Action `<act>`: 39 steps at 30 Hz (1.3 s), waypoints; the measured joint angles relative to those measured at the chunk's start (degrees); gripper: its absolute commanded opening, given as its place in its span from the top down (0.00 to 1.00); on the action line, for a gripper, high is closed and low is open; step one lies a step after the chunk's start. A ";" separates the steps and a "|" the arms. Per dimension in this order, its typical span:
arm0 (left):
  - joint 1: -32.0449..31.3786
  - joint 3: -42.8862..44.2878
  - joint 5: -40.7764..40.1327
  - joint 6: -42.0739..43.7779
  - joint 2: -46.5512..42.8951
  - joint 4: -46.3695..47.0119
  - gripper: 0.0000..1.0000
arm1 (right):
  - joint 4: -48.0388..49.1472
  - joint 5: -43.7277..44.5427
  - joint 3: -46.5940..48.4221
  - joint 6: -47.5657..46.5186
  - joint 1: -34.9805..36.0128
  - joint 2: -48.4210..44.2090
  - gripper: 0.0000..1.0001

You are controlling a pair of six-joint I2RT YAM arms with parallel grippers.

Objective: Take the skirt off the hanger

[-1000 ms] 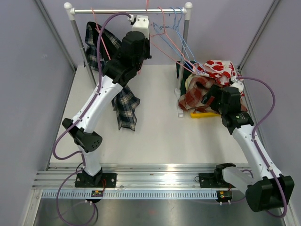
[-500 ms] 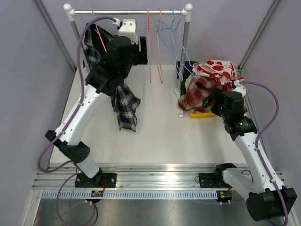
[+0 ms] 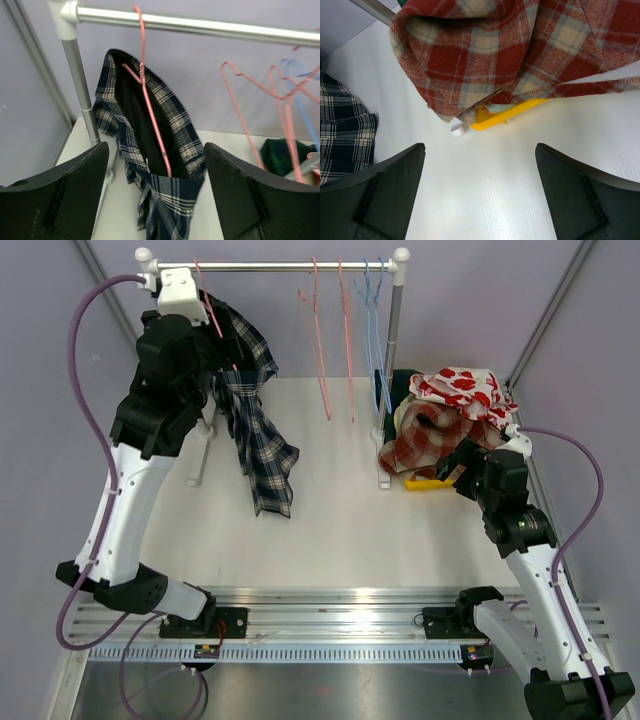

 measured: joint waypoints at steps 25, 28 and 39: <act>10.49 4.90 10.60 -3.50 18.10 -4.74 1.00 | -1.40 -3.76 -1.40 -0.74 0.00 -2.73 0.01; 10.43 5.68 11.67 -3.80 17.42 -6.16 1.00 | -1.14 -8.98 2.40 -1.64 0.04 -4.39 0.01; 9.94 9.33 13.75 -6.43 9.90 -10.05 1.00 | 4.35 -14.91 34.03 -3.08 15.02 5.62 0.00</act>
